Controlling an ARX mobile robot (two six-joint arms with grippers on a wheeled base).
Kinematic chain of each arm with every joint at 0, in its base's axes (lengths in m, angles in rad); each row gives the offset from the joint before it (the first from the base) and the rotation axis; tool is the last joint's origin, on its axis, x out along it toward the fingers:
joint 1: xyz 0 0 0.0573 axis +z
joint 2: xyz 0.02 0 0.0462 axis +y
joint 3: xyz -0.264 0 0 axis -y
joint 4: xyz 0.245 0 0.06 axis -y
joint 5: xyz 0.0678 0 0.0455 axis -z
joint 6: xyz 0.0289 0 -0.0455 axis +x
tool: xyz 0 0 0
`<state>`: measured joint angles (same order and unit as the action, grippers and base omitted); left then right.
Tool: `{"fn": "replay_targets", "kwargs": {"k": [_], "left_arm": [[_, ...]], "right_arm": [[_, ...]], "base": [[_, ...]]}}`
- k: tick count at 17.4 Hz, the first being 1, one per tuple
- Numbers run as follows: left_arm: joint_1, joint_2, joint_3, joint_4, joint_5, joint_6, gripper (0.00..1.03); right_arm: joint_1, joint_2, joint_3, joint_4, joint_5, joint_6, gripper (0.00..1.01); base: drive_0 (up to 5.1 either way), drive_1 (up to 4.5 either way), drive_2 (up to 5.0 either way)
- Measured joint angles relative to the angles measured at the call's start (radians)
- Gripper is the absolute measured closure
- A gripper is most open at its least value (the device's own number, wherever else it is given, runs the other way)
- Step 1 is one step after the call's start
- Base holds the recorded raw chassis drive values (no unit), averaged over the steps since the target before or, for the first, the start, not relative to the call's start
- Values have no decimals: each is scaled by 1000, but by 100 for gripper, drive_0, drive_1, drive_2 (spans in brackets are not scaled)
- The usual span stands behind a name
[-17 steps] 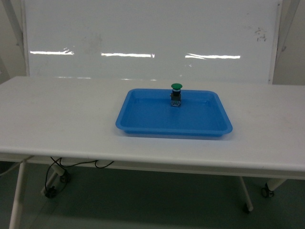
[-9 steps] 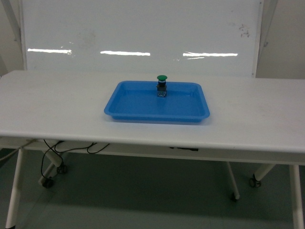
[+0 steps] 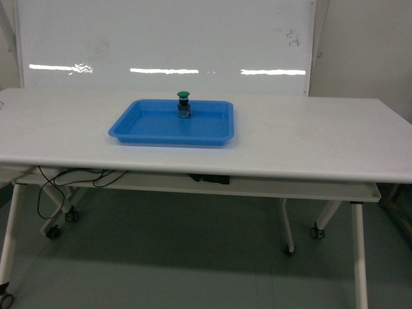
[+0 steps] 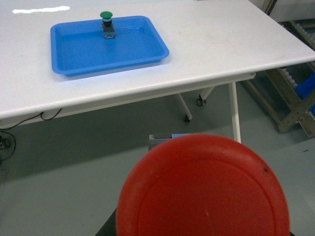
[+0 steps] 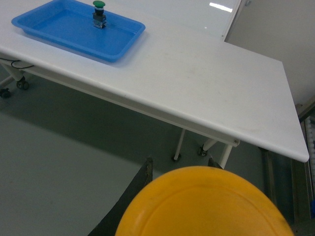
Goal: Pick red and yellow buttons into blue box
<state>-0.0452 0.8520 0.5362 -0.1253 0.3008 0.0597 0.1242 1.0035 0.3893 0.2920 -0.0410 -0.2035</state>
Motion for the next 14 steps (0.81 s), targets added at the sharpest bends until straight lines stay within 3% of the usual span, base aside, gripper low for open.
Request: {"fn": "replay_targets", "kwargs": {"k": [14], "left_arm": [[0,0,0,1,0,0,79]], "right_arm": [[0,0,0,0,0,0,73]], "base": [[478,-227,-227]]}}
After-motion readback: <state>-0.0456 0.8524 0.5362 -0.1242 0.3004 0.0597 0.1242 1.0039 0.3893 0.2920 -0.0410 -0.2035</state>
